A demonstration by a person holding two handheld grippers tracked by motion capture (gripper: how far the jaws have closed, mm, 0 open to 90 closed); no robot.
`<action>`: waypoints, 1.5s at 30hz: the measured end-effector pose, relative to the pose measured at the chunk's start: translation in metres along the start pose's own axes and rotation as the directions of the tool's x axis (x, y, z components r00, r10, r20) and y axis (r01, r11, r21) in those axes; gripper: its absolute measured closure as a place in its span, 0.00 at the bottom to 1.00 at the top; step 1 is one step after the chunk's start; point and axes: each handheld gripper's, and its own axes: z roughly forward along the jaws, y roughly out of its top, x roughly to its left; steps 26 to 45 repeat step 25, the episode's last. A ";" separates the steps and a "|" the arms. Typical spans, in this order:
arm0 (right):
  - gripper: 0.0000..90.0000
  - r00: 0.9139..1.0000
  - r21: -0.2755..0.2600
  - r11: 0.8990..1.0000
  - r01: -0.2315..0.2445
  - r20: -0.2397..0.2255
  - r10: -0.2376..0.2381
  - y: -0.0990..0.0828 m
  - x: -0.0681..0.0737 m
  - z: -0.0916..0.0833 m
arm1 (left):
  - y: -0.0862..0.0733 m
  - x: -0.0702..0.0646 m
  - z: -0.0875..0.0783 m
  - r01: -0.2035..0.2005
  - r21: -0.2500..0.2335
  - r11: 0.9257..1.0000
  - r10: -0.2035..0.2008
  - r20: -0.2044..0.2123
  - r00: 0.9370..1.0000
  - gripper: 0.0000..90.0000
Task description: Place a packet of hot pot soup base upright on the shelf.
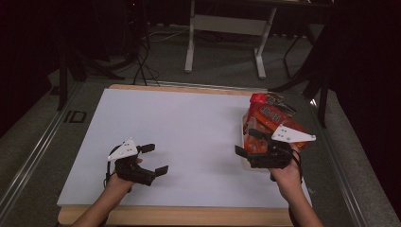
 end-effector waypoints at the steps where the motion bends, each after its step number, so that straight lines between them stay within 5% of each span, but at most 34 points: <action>1: 0.15 1.000 0.000 1.000 0.000 -0.005 0.000 -0.003 0.001 0.001 | 0.000 0.000 0.000 -0.001 0.001 1.000 0.001 -0.001 1.000 0.00; 7: 0.16 1.000 0.004 1.000 -0.022 -0.021 0.022 -0.022 0.003 0.009 | -0.001 -0.001 0.001 -0.013 0.008 1.000 0.013 -0.002 1.000 0.00; 22: 0.16 0.999 0.099 0.995 0.023 -0.048 -0.019 -0.056 0.006 0.032 | -0.002 -0.001 0.001 -0.019 0.012 1.000 0.019 -0.011 1.000 0.00; 45: 0.16 0.998 0.111 0.993 0.044 -0.050 -0.039 -0.058 0.007 0.034 | -0.003 -0.001 0.001 -0.017 0.013 1.000 0.018 -0.012 1.000 0.00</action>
